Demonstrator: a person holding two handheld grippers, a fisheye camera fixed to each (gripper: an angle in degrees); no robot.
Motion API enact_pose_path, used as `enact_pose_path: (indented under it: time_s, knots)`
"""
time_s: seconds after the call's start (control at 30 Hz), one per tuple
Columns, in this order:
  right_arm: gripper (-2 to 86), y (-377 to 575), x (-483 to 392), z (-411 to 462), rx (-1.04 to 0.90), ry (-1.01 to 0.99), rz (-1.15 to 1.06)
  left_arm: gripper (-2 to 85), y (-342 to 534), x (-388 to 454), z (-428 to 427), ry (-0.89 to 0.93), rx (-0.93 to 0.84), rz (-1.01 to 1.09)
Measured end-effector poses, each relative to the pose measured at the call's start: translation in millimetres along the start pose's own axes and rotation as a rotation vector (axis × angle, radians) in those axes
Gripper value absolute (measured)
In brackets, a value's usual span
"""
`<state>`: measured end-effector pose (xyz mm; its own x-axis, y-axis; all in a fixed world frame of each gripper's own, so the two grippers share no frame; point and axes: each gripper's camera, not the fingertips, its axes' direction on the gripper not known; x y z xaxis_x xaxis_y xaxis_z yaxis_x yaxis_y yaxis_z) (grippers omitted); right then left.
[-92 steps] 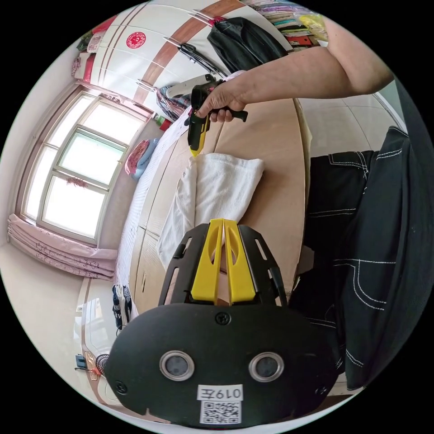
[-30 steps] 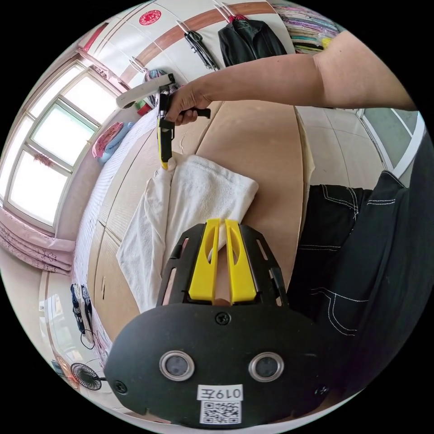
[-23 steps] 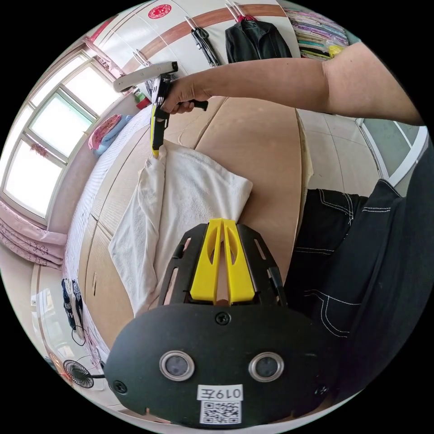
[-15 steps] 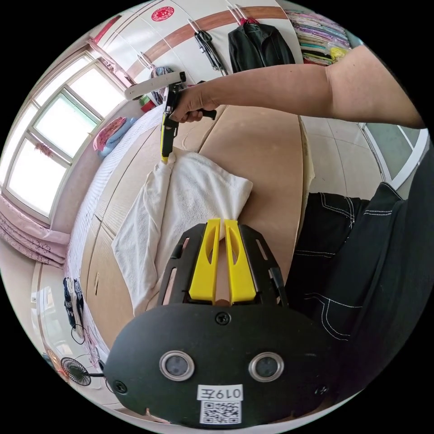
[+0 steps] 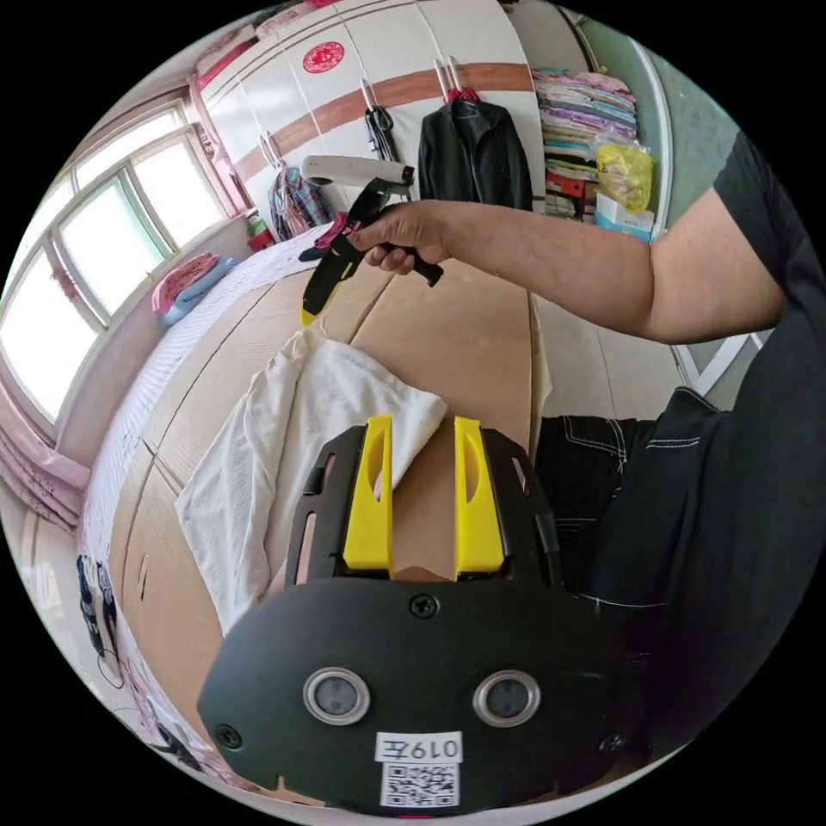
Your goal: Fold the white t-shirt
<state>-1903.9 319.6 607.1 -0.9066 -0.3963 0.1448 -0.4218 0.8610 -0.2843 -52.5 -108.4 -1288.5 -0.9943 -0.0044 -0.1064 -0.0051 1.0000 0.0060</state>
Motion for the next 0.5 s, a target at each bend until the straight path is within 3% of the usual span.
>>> enact_pose_path:
  time_s: [0.1,0.2,0.27,0.37,0.43,0.5]
  knots:
    - [2.0,24,-12,-6,0.027,-0.010,-0.005,6.9,3,-2,14,-0.052,-0.069,0.009]
    - [0.1,54,-66,-29,0.181,0.010,-0.205,6.7,22,-17,-4,-0.115,-0.003,-0.053]
    - [-0.6,76,-115,-27,0.203,0.126,-0.374,6.7,42,-35,-22,-0.239,0.046,-0.156]
    - [-0.9,91,-143,-9,0.178,0.325,-0.421,6.6,68,-74,-39,-0.395,0.038,-0.321]
    - [-0.9,95,-142,0,0.185,0.359,-0.379,6.8,74,-96,-39,-0.393,0.025,-0.372]
    - [-0.9,97,-132,4,0.180,0.282,-0.319,7.3,76,-128,-35,-0.250,0.096,-0.452]
